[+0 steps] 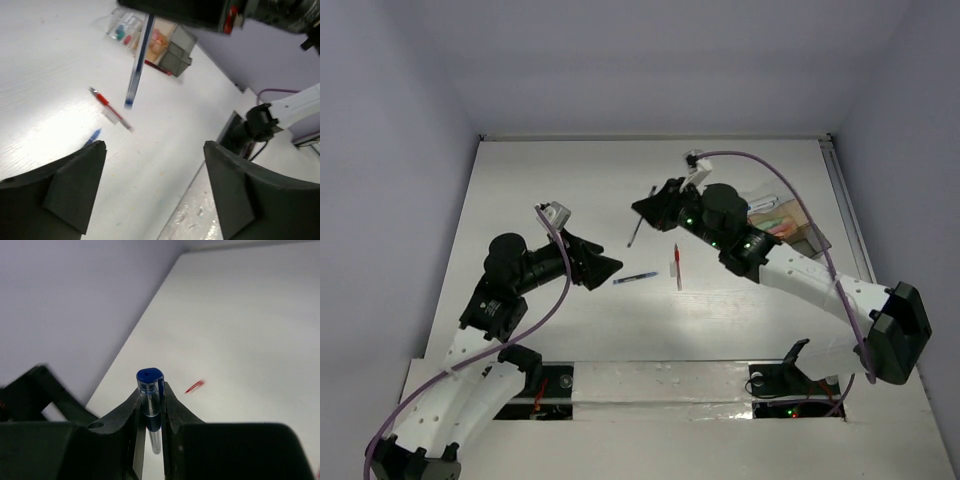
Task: Sort the stationery into containers
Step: Place the pen in the storage box.
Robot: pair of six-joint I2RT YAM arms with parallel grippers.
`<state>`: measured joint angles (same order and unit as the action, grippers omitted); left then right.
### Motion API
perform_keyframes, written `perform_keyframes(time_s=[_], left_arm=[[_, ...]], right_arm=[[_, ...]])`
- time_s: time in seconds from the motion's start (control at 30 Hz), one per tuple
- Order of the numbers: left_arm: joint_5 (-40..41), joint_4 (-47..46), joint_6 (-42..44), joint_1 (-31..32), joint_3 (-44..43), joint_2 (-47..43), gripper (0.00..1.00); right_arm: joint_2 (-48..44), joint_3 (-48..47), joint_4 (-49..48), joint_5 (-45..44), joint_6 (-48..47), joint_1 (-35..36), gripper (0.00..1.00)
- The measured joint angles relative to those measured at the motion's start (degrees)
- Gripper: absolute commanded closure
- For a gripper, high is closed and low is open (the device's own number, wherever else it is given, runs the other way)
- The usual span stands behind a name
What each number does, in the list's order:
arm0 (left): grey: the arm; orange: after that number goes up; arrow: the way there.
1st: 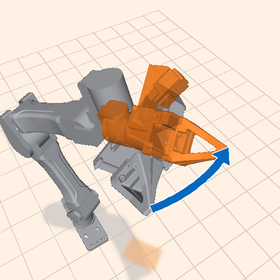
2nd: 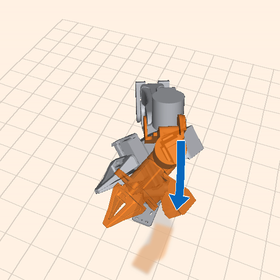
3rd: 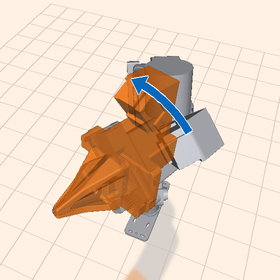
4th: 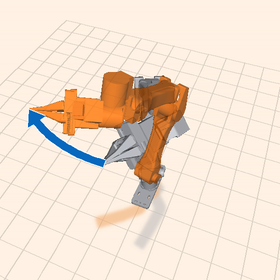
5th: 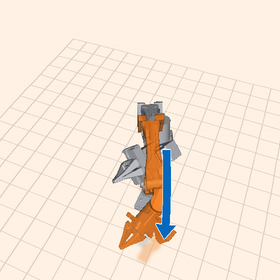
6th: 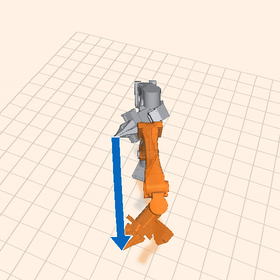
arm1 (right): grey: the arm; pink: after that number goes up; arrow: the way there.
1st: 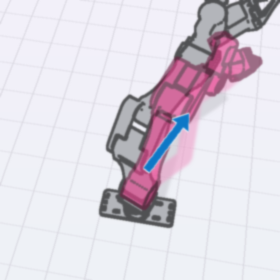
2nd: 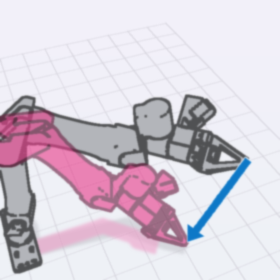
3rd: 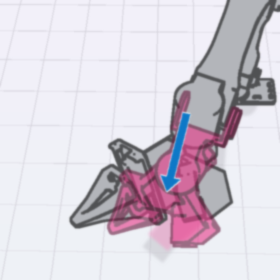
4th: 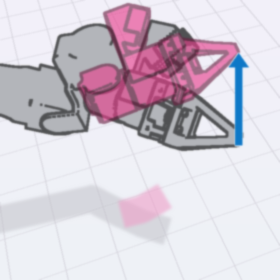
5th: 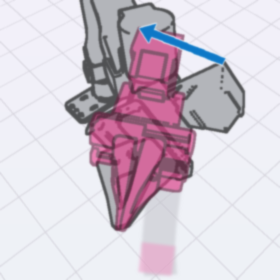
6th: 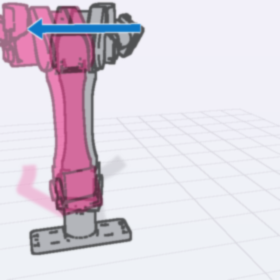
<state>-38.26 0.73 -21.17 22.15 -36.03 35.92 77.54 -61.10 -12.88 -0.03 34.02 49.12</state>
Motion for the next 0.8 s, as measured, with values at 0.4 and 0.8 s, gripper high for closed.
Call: perform_keyframes(time_s=[0.4,0.8], left_arm=[[11.08,5.97,1.18,5.03,0.00,-5.60,0.03],[15.52,7.72,1.38,10.67,0.00,-8.81,0.03]], right_arm=[[-19.96,20.37,9.75,-18.43,5.97,-39.74,1.00],[-14.45,21.81,15.96,-24.74,5.22,-53.90,1.00]])
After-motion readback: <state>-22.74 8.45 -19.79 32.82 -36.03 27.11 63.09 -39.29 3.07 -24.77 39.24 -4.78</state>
